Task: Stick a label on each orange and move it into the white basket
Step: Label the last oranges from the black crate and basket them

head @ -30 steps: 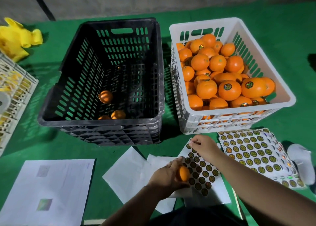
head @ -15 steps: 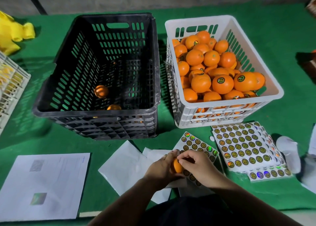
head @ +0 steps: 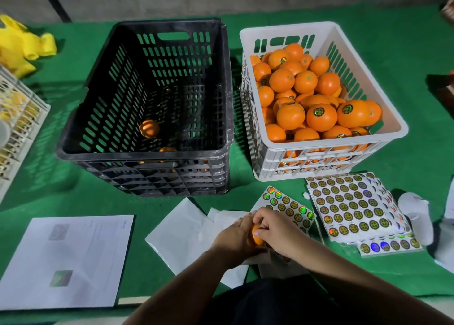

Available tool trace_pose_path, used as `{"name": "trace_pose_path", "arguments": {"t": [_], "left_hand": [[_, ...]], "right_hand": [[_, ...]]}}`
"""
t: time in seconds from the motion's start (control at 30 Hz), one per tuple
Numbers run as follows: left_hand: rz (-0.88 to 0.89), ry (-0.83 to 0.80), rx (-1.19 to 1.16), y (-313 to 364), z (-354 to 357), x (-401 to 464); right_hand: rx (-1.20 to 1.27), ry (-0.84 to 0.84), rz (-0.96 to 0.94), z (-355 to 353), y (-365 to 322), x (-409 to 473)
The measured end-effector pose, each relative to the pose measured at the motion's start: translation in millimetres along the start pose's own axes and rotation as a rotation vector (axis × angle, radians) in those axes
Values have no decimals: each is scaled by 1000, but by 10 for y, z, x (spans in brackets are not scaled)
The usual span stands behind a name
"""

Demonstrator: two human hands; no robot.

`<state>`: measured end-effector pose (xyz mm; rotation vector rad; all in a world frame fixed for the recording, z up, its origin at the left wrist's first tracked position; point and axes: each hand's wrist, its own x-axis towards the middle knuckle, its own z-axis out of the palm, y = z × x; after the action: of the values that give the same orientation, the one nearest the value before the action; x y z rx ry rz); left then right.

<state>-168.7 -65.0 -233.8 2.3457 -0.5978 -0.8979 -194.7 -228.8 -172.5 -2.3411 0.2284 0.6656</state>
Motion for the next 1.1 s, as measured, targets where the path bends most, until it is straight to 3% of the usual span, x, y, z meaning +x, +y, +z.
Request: {"name": "trace_pose_path", "arguments": {"t": [0.23,0.5,0.63,0.73,0.87,1.0,1.1], "left_hand": [[64,19,-9,-30,8,-34],[136,6,11,-54,19,-27],[227,-55,198,-103,-63,-29],[307,31,264,-123,-149,-89],[320,245,266,-47,-262,-223],[401,360,88,115,-420,-314],[417,396,-20,221,-506,-370]], "right_hand": [[-199,-189,175,-171,-68,169],[91,-286,223,-128,236,242],[124,-299,247,-71,249,229],[184,-250,206,-41,188,148],[386,-159,127,-132,55,-28],[916,-292,140,-134,-147,-218],[972,-235,32,-179,-215,-304]]}}
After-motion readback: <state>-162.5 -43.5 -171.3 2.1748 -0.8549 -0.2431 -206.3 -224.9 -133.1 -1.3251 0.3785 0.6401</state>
